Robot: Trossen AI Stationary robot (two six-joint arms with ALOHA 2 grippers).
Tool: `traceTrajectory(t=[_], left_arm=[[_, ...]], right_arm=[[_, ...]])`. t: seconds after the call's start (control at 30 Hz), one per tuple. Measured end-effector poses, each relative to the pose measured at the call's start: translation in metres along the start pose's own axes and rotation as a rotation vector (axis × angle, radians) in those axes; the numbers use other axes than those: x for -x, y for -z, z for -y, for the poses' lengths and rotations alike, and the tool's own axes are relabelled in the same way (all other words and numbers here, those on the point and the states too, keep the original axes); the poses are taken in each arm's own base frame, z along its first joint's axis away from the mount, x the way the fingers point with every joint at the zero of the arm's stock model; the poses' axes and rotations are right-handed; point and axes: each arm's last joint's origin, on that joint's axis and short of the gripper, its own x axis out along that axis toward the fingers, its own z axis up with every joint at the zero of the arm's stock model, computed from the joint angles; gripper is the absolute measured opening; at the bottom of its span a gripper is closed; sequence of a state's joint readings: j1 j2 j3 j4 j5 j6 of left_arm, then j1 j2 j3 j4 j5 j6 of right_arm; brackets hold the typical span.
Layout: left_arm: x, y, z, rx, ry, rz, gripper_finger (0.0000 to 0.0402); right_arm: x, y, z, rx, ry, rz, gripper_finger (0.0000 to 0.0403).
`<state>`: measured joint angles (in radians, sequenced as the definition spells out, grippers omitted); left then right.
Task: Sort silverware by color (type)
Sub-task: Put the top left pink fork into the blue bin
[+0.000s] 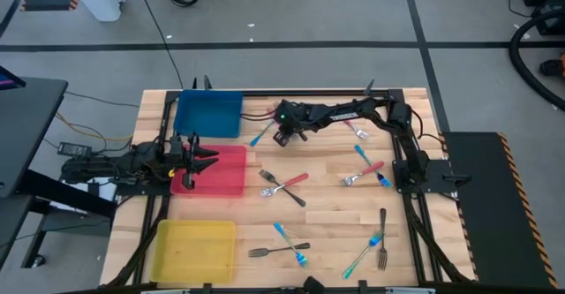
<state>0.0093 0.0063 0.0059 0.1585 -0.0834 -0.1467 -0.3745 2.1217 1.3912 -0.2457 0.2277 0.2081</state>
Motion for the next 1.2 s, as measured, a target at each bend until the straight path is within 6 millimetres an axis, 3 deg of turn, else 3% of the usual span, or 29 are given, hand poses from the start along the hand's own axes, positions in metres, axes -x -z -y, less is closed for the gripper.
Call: traceTrajectory(t=[1.2], left_arm=[[0.0000, 0.0002, 0.0000, -0.001, 0.000, -0.003, 0.0096]], right_arm=[[-0.0062, 0.0069, 0.0005, -0.070, -0.060, -0.068, 0.0117]])
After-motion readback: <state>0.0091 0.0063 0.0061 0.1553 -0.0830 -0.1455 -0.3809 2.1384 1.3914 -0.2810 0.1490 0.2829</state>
